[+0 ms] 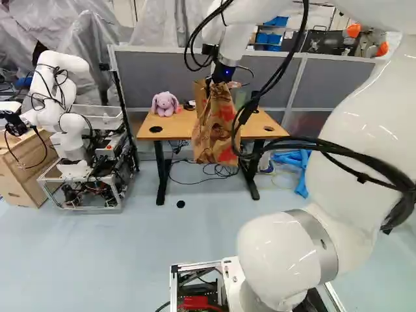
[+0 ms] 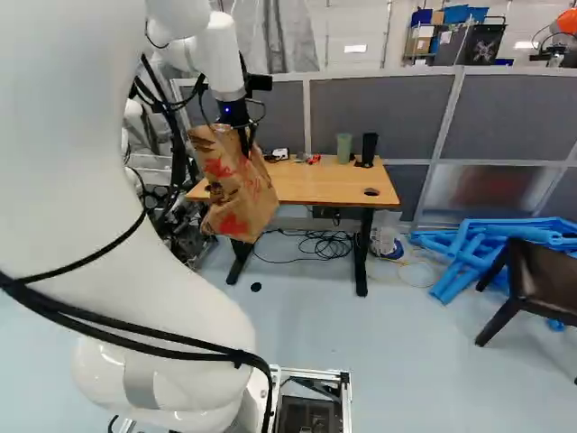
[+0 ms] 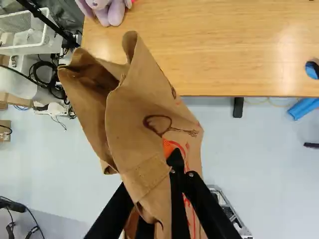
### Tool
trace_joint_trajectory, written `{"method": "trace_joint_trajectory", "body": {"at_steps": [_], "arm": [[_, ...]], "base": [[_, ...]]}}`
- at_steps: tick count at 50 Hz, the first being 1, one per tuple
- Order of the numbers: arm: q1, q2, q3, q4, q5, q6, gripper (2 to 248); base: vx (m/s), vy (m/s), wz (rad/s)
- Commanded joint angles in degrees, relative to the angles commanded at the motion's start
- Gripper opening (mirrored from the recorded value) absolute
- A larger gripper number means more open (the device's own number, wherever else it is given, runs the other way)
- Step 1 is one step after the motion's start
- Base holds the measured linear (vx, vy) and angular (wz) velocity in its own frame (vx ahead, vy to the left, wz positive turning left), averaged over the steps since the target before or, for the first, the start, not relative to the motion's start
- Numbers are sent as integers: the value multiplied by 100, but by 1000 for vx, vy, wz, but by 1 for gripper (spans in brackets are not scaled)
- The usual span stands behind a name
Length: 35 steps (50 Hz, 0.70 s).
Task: Pick up the bag on the ground and place it on the table
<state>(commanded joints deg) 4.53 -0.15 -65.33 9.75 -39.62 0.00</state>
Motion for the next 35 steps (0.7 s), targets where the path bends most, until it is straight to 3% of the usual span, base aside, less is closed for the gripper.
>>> {"method": "trace_joint_trajectory", "body": {"at_steps": [21,35], "arm": [[0,0,0,0,0,0,25],[0,0,0,0,0,0,25]], "base": [[112,-74,-17],[151,-5,-15]]}}
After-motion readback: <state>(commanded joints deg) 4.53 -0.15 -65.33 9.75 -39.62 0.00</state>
